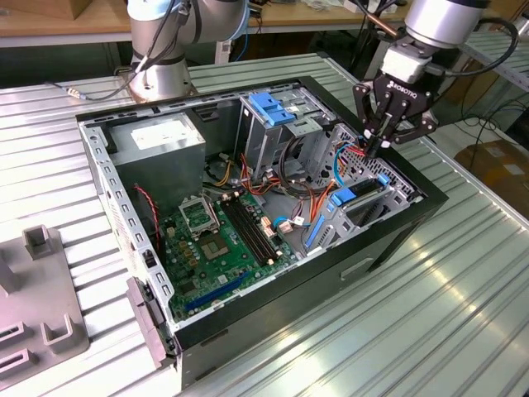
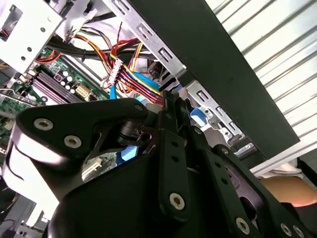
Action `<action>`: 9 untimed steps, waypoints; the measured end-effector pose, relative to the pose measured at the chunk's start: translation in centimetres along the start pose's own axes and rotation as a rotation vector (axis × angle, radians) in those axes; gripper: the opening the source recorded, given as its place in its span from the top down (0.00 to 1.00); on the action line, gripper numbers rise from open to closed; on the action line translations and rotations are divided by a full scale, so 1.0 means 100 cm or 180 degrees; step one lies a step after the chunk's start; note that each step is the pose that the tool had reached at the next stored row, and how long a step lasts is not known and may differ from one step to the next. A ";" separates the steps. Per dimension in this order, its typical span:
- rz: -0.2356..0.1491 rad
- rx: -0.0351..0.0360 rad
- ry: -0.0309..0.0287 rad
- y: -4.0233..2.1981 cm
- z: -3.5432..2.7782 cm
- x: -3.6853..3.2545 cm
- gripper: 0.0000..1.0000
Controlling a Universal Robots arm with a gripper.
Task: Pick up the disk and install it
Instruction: 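Insert the first disk wire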
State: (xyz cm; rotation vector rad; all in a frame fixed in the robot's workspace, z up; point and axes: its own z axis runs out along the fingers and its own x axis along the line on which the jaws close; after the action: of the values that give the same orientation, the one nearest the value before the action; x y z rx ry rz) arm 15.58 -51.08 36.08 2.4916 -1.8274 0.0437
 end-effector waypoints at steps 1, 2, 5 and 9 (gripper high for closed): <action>0.0007 -0.0003 0.0008 0.0003 0.0005 0.0012 0.83; 0.0010 -0.0005 0.0013 0.0007 0.0009 0.0024 0.83; 0.0047 -0.0011 0.0026 0.0014 0.0031 0.0044 0.83; 0.0208 -0.0022 0.0026 0.0013 0.0045 0.0044 0.83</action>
State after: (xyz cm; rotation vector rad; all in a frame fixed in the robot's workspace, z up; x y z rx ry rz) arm 15.58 -51.57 35.66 2.4228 -1.9022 0.0501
